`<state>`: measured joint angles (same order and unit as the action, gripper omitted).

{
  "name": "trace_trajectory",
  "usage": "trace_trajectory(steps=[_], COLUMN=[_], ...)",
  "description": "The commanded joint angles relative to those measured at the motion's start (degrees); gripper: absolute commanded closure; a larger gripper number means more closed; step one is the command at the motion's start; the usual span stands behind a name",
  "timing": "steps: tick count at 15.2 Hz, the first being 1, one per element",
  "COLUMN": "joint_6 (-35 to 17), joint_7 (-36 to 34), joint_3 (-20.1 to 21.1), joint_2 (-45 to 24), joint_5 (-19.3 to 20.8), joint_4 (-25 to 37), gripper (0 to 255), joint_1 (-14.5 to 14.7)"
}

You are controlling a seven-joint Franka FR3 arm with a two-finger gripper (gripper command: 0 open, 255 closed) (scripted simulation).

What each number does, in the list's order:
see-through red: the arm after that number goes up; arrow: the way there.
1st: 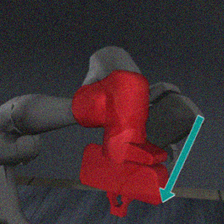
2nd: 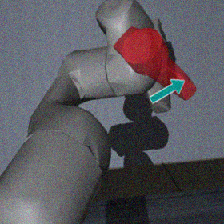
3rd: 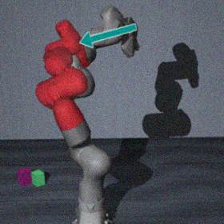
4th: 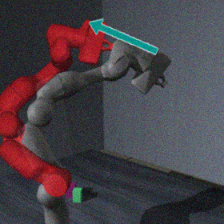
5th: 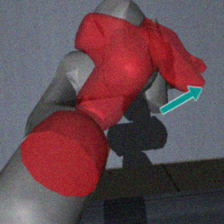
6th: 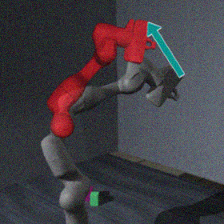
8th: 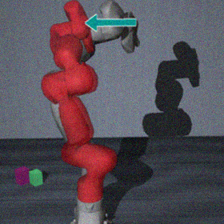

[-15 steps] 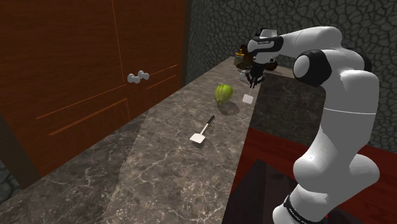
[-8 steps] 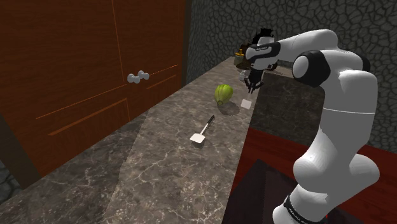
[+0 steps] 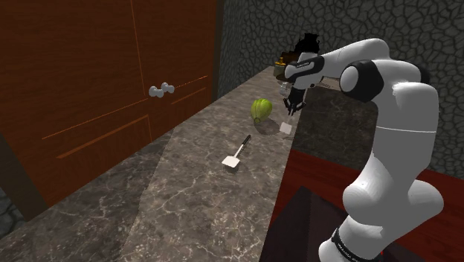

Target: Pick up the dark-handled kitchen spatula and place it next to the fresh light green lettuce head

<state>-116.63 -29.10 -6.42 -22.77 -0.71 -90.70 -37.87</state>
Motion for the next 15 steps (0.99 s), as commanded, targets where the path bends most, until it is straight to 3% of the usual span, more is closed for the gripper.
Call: trace_trajectory(steps=[1,11,15], joint_6=[-1.4,-7.9,-8.0], joint_7=[0.0,0.0,0.0], joint_3=[0.0,0.2,0.2], joint_2=[-0.3,-3.1,-3.2], joint_5=[0.0,-0.3,-0.3], joint_4=[-1.0,-4.8,-4.8], gripper=[255,255,255], joint_1=[0.0,-0.1,-0.1])
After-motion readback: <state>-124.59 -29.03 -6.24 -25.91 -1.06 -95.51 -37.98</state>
